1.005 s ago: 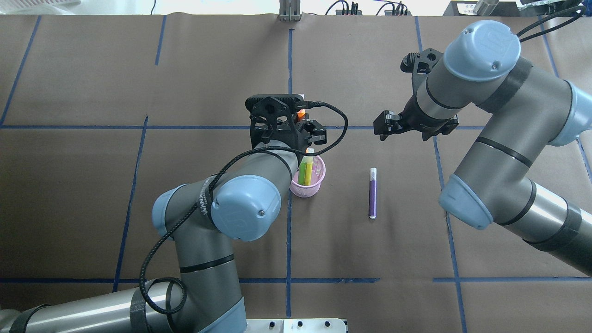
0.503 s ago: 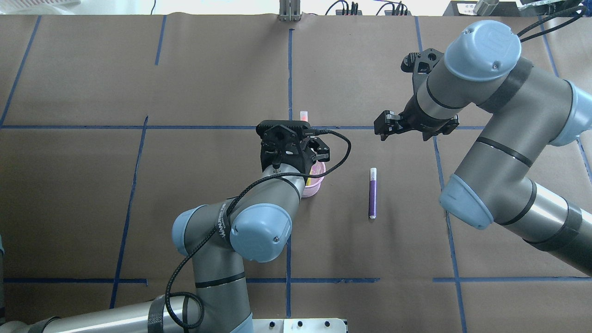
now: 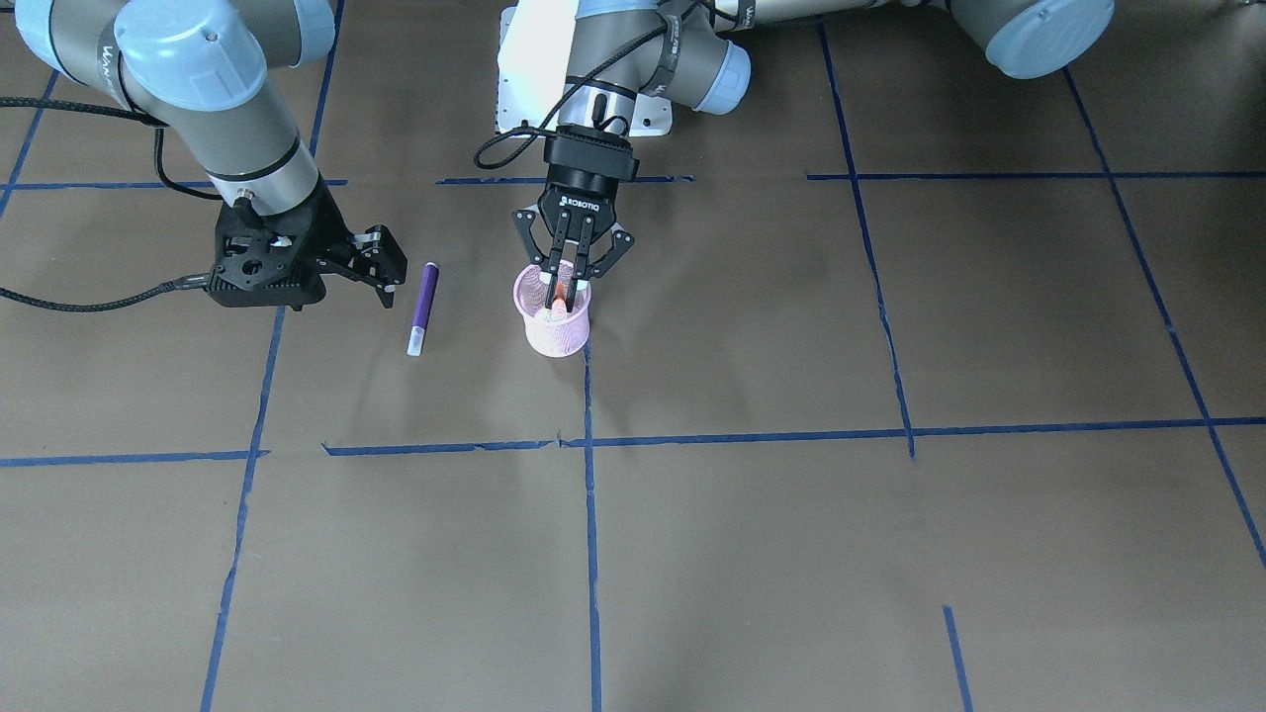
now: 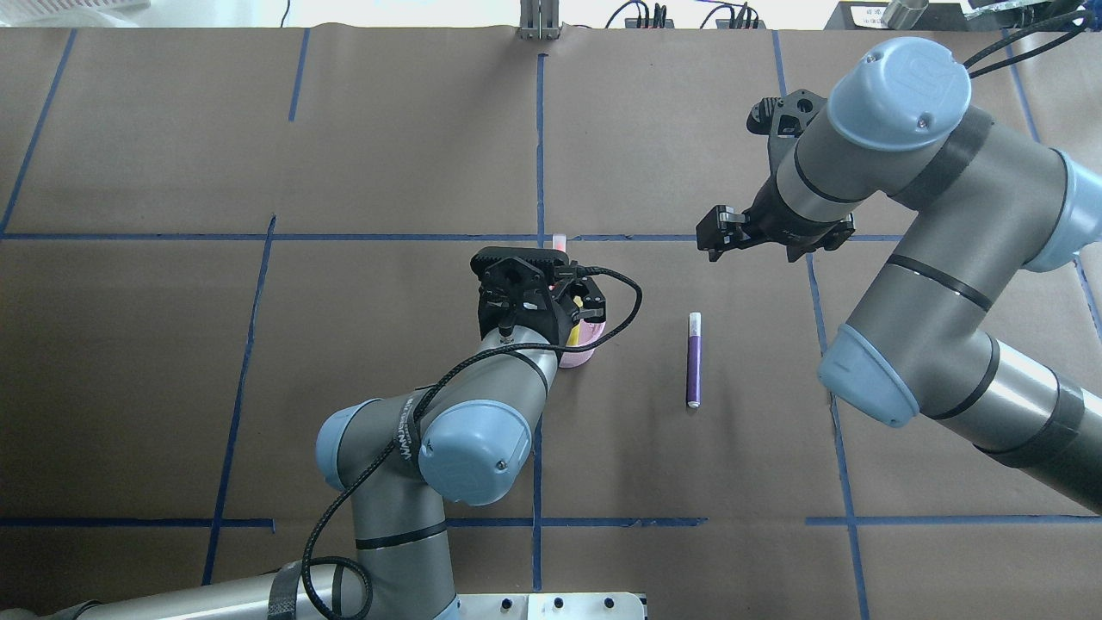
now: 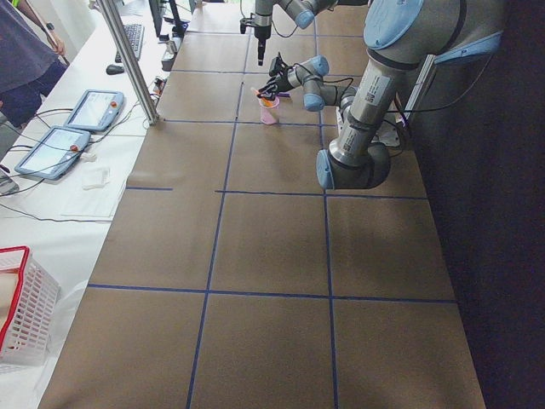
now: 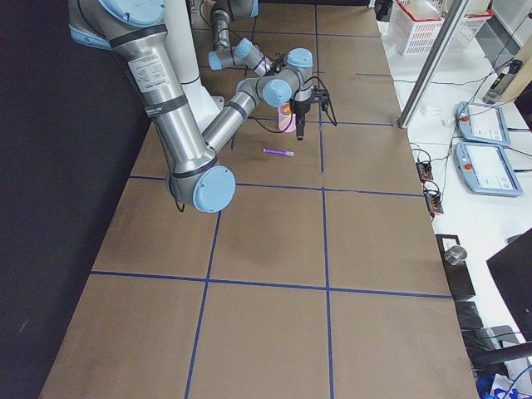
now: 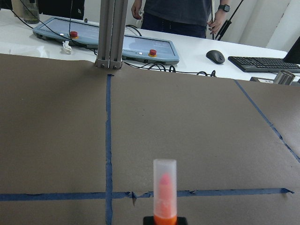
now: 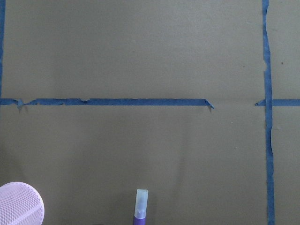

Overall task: Collect pens into pen holder
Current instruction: 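Lower the orange marker into the cup and open the left gripper, then lower the right gripper onto the purple marker and grasp it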

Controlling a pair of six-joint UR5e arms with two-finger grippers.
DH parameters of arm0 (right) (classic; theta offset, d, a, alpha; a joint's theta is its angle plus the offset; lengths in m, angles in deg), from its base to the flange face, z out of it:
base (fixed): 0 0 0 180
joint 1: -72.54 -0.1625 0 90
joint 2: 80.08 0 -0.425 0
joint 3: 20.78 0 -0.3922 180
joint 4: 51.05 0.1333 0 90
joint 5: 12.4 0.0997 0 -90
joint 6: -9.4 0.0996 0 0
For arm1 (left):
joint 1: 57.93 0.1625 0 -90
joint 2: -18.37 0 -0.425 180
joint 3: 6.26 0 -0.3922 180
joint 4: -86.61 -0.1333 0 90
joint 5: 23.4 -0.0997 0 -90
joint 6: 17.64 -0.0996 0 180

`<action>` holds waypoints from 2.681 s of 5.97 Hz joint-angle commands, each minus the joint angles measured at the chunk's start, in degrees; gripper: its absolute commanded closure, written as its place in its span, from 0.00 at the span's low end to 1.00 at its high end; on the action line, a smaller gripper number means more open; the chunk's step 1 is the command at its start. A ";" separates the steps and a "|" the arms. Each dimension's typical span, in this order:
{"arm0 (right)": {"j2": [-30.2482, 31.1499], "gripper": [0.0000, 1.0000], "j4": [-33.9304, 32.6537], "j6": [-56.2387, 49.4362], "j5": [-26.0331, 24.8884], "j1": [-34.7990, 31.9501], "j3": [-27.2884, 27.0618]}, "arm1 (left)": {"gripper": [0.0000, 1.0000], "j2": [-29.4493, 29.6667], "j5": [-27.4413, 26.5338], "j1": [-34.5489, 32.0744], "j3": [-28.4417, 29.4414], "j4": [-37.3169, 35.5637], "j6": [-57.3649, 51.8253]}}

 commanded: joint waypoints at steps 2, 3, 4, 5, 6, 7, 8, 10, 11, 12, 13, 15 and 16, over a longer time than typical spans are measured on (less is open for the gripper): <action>0.09 0.00 0.00 0.35 -0.09 0.08 -0.01 | 0.00 -1.02 10.71 -1.27 -7.94 -0.67 -0.27; 0.18 0.00 0.00 0.79 -1.74 0.35 0.08 | 0.00 -1.11 17.58 -3.63 -8.84 -2.76 -0.18; 0.18 0.00 0.00 2.27 -2.71 1.39 0.25 | 0.00 -1.03 25.83 -6.62 -9.46 -12.62 -0.18; 0.18 0.00 0.00 3.59 -2.99 2.45 0.26 | 0.00 -1.11 38.70 -11.34 -9.90 -20.29 -0.18; 0.18 0.00 0.09 5.95 -5.51 4.37 0.34 | 0.00 -1.81 50.40 -16.53 -9.91 -26.45 -0.44; 0.18 0.01 0.00 7.11 -6.58 5.96 0.43 | 0.00 -3.65 56.69 -19.62 -10.08 -27.65 -4.19; 0.18 0.04 0.00 10.42 -9.46 8.67 1.04 | 0.00 -6.88 59.02 -21.83 -12.43 -27.66 -11.01; 0.09 0.23 1.65 10.90 -9.84 9.84 4.01 | 0.00 -7.27 59.57 -22.38 -13.42 -27.66 -11.17; 0.18 0.29 9.94 12.46 -9.84 9.84 6.82 | 0.00 -7.36 59.57 -22.38 -14.55 -27.66 -11.08; 0.26 0.34 12.98 13.52 -9.67 9.75 9.89 | 0.00 -7.36 59.57 -22.29 -15.26 -27.75 -10.82; 0.87 0.42 12.92 13.88 -9.49 9.84 10.88 | 0.00 -7.36 59.57 -22.29 -15.61 -27.75 -10.82; 0.79 0.42 12.92 13.89 -8.88 10.45 12.74 | 0.00 -7.27 59.57 -22.20 -15.71 -27.66 -10.73; 0.88 0.42 12.92 13.89 -8.88 11.33 12.82 | 0.00 -7.36 59.48 -22.12 -15.71 -27.66 -10.64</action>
